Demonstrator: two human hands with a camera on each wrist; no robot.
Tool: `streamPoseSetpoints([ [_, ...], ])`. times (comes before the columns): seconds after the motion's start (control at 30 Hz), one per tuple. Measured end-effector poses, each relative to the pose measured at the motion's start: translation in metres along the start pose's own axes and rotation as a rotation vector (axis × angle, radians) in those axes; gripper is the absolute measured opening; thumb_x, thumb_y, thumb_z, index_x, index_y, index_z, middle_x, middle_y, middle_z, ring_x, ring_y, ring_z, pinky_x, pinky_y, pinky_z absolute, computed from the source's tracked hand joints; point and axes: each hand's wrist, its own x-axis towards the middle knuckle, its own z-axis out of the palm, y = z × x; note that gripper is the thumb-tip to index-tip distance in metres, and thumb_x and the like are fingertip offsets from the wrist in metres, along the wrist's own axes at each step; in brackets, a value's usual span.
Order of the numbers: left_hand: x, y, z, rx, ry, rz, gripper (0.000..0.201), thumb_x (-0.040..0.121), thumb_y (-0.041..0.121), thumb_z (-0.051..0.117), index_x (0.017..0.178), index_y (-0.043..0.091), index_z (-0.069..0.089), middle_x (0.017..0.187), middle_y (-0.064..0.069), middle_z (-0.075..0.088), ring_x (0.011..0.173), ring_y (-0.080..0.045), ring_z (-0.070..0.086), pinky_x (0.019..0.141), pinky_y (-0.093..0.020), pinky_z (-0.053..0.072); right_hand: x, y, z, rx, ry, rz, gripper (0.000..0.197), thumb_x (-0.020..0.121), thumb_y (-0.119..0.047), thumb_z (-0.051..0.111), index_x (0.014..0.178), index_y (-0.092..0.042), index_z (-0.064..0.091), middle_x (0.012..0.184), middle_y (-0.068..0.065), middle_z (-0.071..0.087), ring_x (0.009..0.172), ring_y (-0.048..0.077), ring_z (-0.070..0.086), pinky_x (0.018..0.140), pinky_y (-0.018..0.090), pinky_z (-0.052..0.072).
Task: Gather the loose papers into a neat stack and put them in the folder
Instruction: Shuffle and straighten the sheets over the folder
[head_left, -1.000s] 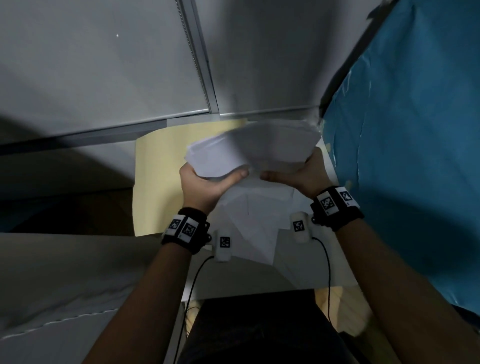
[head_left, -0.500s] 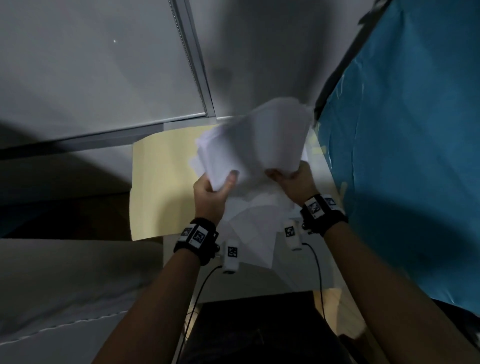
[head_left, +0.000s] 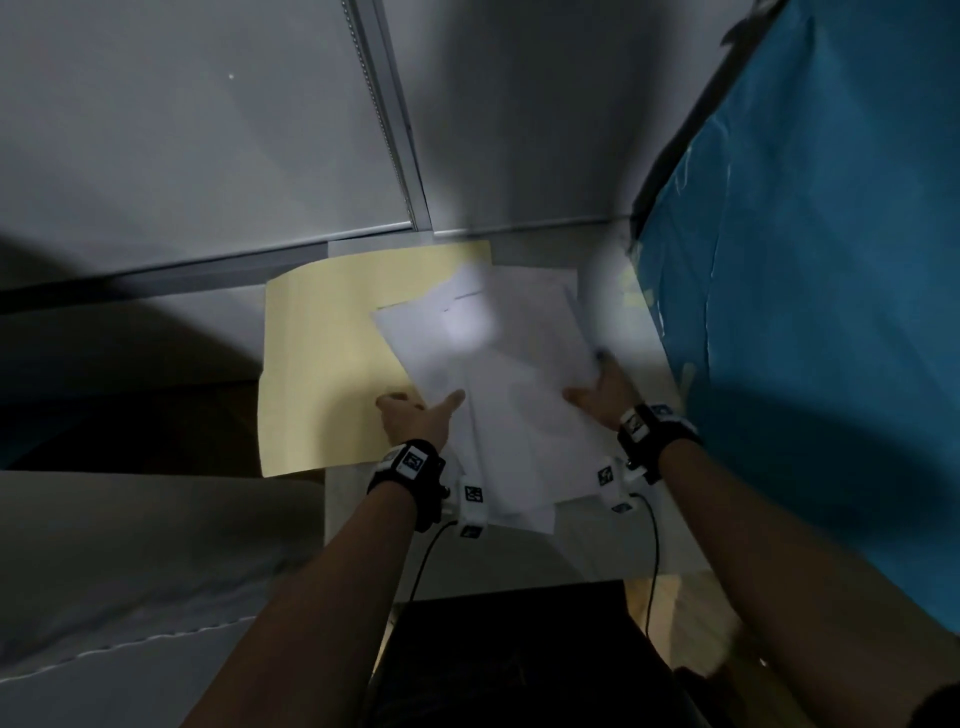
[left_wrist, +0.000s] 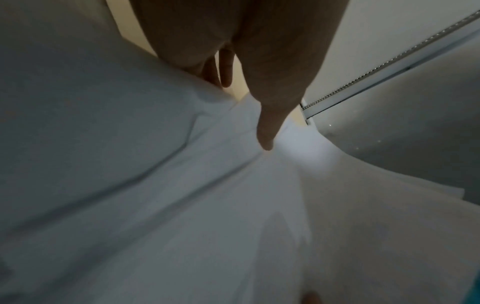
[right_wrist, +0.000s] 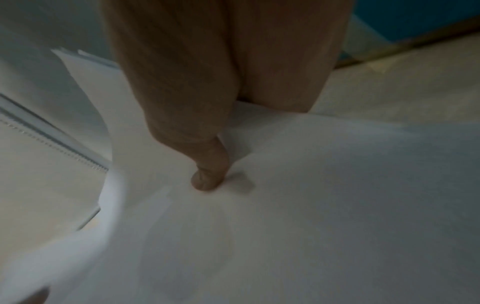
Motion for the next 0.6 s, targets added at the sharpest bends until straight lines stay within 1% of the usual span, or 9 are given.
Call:
streamPoseSetpoints([
  [0.07,0.002,-0.003,0.002,-0.011,-0.055,0.027,0.083,0.06,0.052,0.1,0.124,0.011,0.066,0.118,-0.008,0.074,0.106,-0.031,0.073,0.089,-0.041,0.06,-0.01,0.004,0.012,0.026,-0.043,0.011,0.079,0.083,-0.033,0.085,0.146,-0.006,0.046,0.139,0.013,0.061,0.122,0.031,0.062,0.104,0.045,0.052],
  [0.1,0.002,-0.004,0.003,-0.003,-0.084,0.05,0.075,0.062,0.049,0.1,0.121,0.012,0.073,0.118,-0.009,0.078,0.107,-0.032,0.075,0.092,-0.041,0.061,-0.014,0.004,0.014,0.044,-0.072,0.016,0.077,0.081,-0.033,0.087,0.144,-0.006,0.051,0.136,0.012,0.063,0.12,0.031,0.064,0.102,0.046,0.054],
  [0.17,0.002,-0.007,0.002,-0.001,-0.122,0.086,0.061,0.07,0.04,0.099,0.119,0.011,0.079,0.119,-0.011,0.079,0.106,-0.032,0.075,0.09,-0.037,0.058,-0.017,0.007,0.013,0.087,-0.106,-0.001,0.071,0.08,-0.031,0.089,0.139,-0.005,0.059,0.131,0.013,0.068,0.116,0.03,0.067,0.099,0.043,0.056],
  [0.23,-0.002,-0.005,0.0,-0.016,-0.168,0.1,0.06,0.07,0.034,0.1,0.12,0.009,0.078,0.116,-0.008,0.078,0.101,-0.028,0.074,0.087,-0.034,0.056,-0.019,0.004,0.011,0.09,-0.088,-0.022,0.072,0.078,-0.037,0.089,0.137,-0.007,0.06,0.128,0.008,0.067,0.114,0.025,0.066,0.098,0.039,0.055],
  [0.33,-0.004,-0.007,0.002,-0.027,-0.234,0.114,0.06,0.07,0.02,0.101,0.121,0.001,0.076,0.122,-0.015,0.076,0.107,-0.03,0.073,0.088,-0.035,0.057,-0.013,0.0,0.012,0.019,0.151,-0.015,0.083,0.067,-0.061,0.088,0.13,-0.015,0.061,0.134,0.007,0.05,0.118,0.028,0.056,0.099,0.041,0.054],
  [0.4,-0.008,-0.008,0.001,-0.036,-0.282,0.134,0.05,0.073,0.012,0.098,0.116,0.0,0.076,0.118,-0.016,0.076,0.103,-0.029,0.073,0.085,-0.035,0.058,-0.008,-0.005,0.015,0.051,0.258,0.021,0.089,0.062,-0.061,0.09,0.129,-0.012,0.059,0.135,0.009,0.045,0.117,0.028,0.055,0.099,0.039,0.054],
  [0.5,-0.017,-0.006,0.001,-0.043,-0.341,0.198,0.046,0.07,0.013,0.1,0.108,0.013,0.075,0.102,0.001,0.076,0.086,-0.015,0.074,0.072,-0.029,0.06,-0.008,-0.016,0.018,0.029,0.089,0.004,0.082,0.068,-0.051,0.092,0.132,-0.01,0.06,0.131,0.011,0.051,0.108,0.024,0.061,0.094,0.031,0.054],
  [0.53,-0.02,-0.005,0.001,-0.047,-0.357,0.2,0.047,0.07,0.015,0.101,0.109,0.015,0.074,0.101,0.005,0.074,0.084,-0.011,0.072,0.071,-0.029,0.06,-0.006,-0.014,0.021,0.012,0.039,-0.012,0.078,0.071,-0.048,0.092,0.131,-0.011,0.061,0.13,0.011,0.052,0.105,0.023,0.061,0.093,0.029,0.053],
  [0.6,-0.025,-0.002,-0.001,-0.052,-0.362,0.189,0.049,0.075,0.012,0.098,0.117,0.007,0.073,0.106,-0.002,0.073,0.091,-0.021,0.072,0.079,-0.035,0.059,-0.009,-0.015,0.021,0.019,0.009,-0.026,0.075,0.07,-0.049,0.092,0.129,-0.012,0.063,0.127,0.01,0.057,0.101,0.02,0.062,0.09,0.028,0.053],
])
